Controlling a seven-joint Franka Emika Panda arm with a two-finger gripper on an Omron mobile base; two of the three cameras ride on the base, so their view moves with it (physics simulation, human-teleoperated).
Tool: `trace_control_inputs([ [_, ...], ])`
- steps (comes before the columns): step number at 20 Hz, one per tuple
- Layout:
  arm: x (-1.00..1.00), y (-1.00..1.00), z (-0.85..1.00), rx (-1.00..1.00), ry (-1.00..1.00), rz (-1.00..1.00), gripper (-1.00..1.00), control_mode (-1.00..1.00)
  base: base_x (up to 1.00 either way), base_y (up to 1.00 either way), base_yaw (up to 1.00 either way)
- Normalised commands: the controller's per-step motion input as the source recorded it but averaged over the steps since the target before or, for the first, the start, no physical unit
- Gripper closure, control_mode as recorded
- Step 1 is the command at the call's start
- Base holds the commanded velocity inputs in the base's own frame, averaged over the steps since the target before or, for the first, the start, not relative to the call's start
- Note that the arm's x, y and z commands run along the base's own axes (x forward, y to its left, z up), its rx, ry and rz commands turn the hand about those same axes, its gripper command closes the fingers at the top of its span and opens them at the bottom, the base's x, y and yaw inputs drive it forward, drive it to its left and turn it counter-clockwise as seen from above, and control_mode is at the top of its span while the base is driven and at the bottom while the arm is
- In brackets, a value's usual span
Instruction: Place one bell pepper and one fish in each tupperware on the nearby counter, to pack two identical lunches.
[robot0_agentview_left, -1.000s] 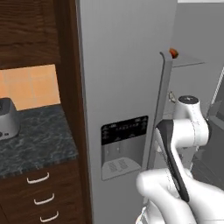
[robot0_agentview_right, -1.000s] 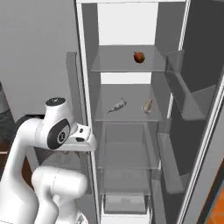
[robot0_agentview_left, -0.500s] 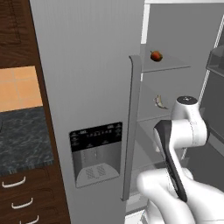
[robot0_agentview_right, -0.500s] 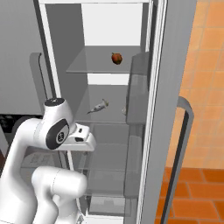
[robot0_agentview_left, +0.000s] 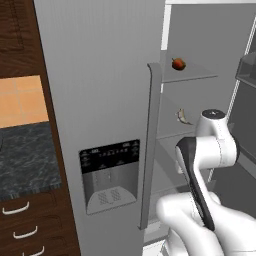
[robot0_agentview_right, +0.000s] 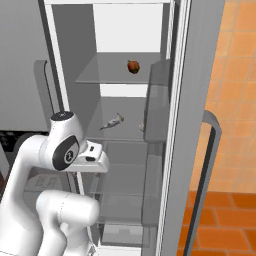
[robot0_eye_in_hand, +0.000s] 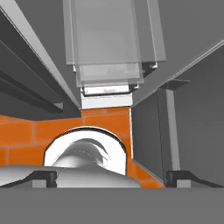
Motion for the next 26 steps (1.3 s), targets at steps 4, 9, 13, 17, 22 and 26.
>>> trace_control_inputs([
  [4,0.00,0.00,0.00,0.00,0.00,0.00,-1.00,1.00,0.00,0.00,0.00],
  [9,0.52,-0.10,0.50,0.02,-0.35,0.13,-1.00,-1.00,0.00,0.00,0.00],
  [13,0.96,-0.19,0.81,0.00,-0.20,0.12,-1.00,-1.00,0.00,0.00,0.00],
  [17,1.00,-0.04,0.12,0.00,0.03,0.01,-1.00,-1.00,0.00,0.00,0.00],
  [22,1.00,0.10,-0.04,0.12,-0.01,0.00,-1.00,-1.00,0.00,0.00,0.00],
  [26,1.00,0.02,0.00,0.17,0.01,0.00,-1.00,-1.00,0.00,0.00,0.00],
])
